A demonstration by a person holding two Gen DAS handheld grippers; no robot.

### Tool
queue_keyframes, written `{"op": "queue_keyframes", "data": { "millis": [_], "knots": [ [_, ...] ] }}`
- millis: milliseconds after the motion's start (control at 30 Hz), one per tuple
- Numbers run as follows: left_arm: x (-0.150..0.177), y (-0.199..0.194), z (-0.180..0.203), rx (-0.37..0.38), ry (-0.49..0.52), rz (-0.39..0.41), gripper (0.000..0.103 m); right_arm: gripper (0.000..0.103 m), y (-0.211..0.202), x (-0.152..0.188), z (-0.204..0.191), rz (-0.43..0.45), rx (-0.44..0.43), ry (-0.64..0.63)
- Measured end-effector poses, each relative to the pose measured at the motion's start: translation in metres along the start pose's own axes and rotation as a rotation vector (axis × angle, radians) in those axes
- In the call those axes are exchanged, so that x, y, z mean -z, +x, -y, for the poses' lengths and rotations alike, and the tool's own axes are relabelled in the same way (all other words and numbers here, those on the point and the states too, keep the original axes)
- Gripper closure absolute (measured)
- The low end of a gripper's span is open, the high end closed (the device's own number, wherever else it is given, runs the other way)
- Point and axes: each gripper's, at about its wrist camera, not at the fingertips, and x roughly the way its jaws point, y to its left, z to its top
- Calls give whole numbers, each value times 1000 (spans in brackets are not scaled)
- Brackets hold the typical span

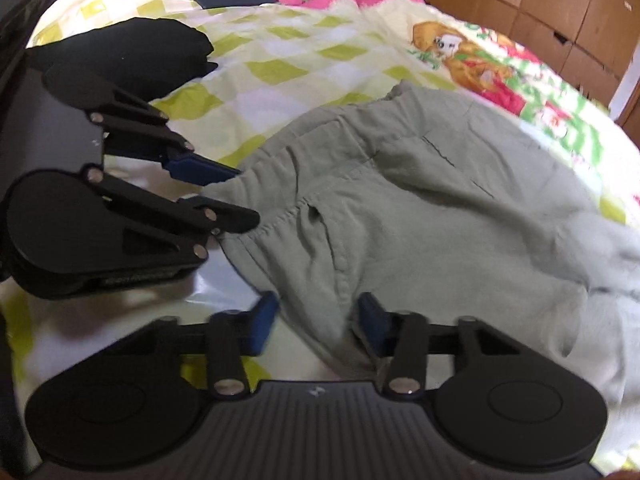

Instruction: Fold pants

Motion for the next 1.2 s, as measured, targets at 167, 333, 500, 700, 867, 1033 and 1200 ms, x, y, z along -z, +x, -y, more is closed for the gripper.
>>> {"op": "queue_keyframes", "data": {
  "millis": [167, 333, 500, 700, 867, 1033, 1200],
  "knots": [
    [27, -29, -26, -47, -38, -29, 67, 79, -5, -6, -34, 6, -126, 33],
    [61, -59, -48, -162, -50, -76, 67, 78, -6, -17, -84, 28, -257, 35],
    [65, -80, -54, -221, -109, -68, 66, 64, -24, -16, -79, 80, -303, 114],
    [44, -107, -25, -251, -59, 24, 66, 54, -75, 43, 24, 147, -119, 377],
    [-4, -94, 28, -133, 9, 88, 66, 54, -93, 117, 145, 148, 200, 635],
    [-59, -42, 120, 60, 104, 106, 64, 55, -103, 175, 241, 183, 431, 798],
    [-101, 5, 202, 202, 195, 111, 64, 103, -93, 196, 290, 107, 585, 811]
  ]
}}
